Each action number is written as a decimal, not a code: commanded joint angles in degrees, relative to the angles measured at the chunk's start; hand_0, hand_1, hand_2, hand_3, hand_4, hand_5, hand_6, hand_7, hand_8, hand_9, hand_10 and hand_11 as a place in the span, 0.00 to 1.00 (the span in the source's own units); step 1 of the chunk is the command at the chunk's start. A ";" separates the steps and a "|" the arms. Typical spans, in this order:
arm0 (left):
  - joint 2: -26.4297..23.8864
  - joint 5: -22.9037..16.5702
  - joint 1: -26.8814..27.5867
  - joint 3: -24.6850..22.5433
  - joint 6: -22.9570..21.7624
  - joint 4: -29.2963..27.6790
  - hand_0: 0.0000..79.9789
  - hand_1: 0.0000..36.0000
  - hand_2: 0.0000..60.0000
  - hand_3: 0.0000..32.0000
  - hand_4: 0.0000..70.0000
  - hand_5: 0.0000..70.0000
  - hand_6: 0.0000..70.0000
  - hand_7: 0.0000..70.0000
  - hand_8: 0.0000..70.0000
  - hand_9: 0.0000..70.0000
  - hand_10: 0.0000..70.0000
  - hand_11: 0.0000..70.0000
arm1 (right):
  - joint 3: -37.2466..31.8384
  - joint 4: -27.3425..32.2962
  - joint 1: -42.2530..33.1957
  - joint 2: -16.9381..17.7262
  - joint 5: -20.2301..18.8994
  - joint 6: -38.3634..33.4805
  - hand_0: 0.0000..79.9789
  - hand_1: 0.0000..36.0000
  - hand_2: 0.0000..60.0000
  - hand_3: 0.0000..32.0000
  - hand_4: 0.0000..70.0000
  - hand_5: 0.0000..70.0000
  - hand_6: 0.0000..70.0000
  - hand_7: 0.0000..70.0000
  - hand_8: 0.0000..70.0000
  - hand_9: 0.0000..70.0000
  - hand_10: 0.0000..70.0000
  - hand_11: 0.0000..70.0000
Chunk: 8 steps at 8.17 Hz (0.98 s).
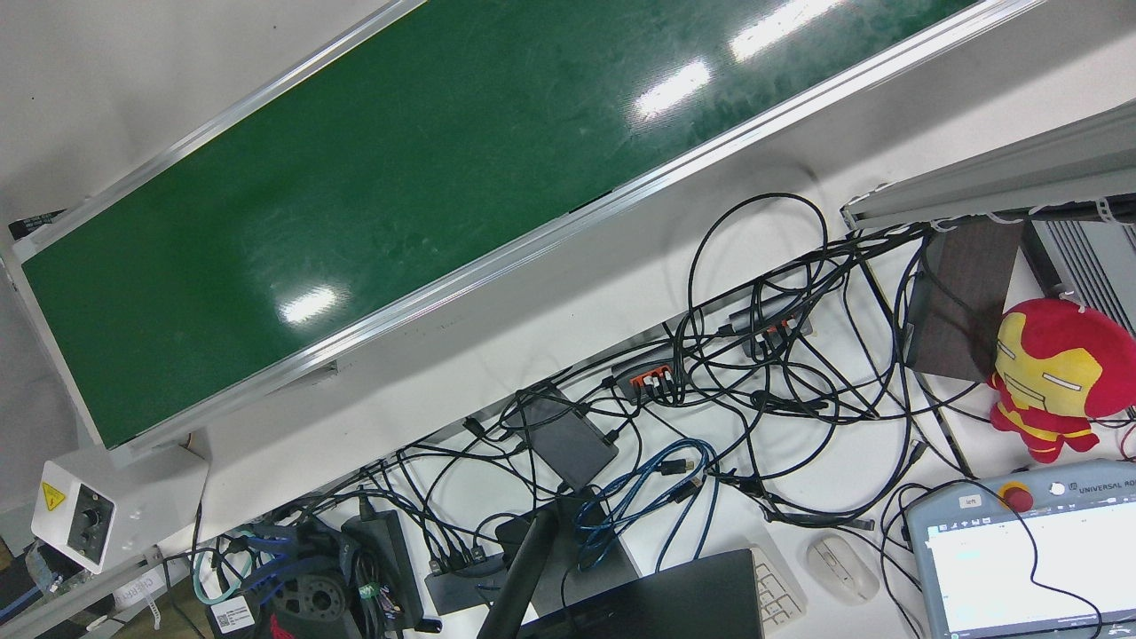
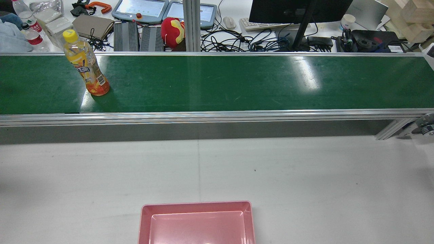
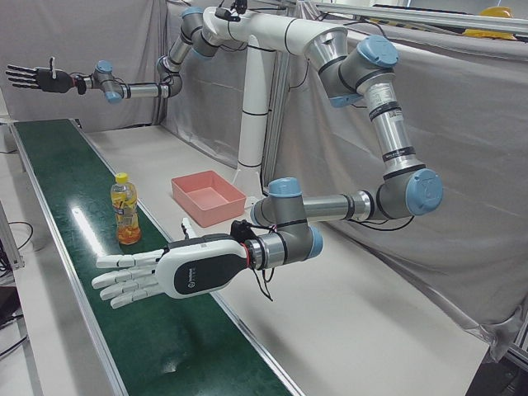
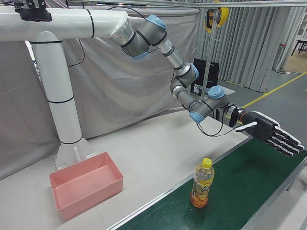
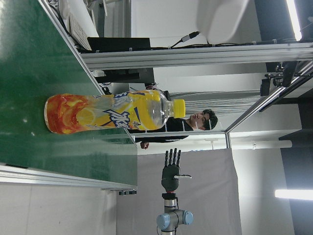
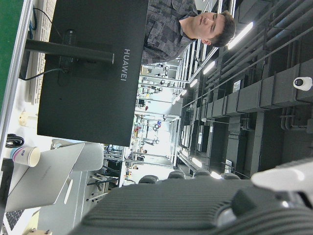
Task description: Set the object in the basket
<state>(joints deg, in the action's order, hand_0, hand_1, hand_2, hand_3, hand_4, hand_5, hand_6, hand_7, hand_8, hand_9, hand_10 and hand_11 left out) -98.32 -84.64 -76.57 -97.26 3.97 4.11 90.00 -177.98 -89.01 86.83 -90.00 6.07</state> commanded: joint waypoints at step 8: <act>-0.65 0.18 2.98 -8.73 5.43 6.26 1.00 0.64 0.00 0.00 0.12 0.14 0.00 0.00 0.01 0.00 0.00 0.03 | 0.00 0.00 -0.02 0.00 0.00 0.00 0.00 0.00 0.00 0.00 0.00 0.00 0.00 0.00 0.00 0.00 0.00 0.00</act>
<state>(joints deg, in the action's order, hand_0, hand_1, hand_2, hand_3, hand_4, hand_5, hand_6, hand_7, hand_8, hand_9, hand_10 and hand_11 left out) -98.42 -84.66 -77.14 -104.19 8.45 8.01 90.00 -177.95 -89.03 86.84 -90.00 6.06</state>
